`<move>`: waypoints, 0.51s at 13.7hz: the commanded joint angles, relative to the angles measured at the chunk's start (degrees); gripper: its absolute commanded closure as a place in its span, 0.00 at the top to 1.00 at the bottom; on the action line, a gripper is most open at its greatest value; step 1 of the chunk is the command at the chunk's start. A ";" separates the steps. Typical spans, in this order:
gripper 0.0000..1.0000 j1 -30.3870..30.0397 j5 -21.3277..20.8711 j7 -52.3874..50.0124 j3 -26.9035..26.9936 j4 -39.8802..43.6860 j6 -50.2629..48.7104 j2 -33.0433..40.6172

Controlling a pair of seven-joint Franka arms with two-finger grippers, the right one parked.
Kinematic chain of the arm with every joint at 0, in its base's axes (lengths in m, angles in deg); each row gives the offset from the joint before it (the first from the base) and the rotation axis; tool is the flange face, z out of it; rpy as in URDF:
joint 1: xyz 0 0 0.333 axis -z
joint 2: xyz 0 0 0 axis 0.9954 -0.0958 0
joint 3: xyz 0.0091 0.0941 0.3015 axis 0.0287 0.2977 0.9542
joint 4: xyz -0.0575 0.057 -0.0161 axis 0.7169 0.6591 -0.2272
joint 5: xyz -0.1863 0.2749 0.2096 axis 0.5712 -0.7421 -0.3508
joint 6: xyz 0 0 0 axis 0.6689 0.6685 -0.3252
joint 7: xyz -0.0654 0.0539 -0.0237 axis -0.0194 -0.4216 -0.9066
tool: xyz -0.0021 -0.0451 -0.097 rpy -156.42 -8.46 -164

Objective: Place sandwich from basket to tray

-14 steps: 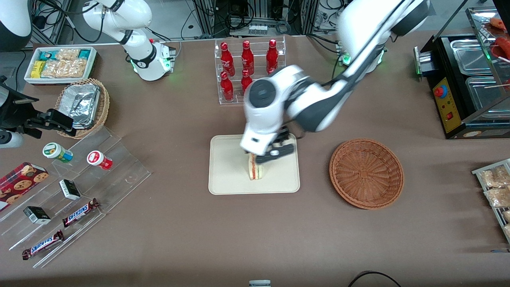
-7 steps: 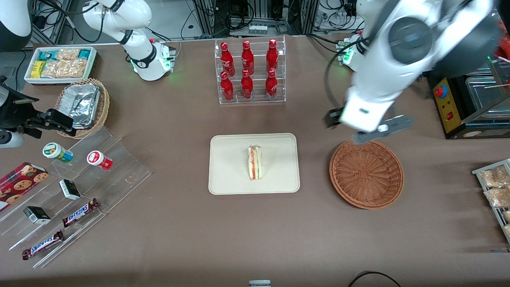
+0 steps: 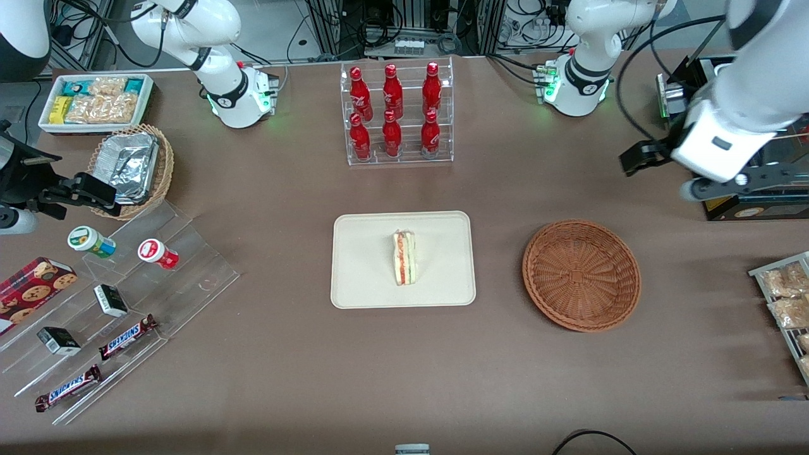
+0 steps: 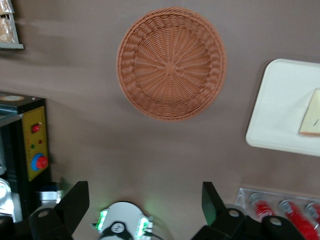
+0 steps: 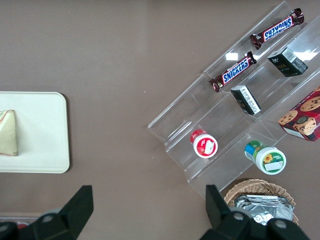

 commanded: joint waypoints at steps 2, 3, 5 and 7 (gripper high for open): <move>0.99 4.45 4.49 11.28 14.86 -4.21 0.44 6.29; 0.99 6.56 4.59 14.01 19.18 -5.61 0.61 7.96; 0.99 8.69 4.59 15.36 23.69 -9.30 1.92 11.39; 0.99 8.78 4.59 15.36 23.97 -11.25 2.98 12.98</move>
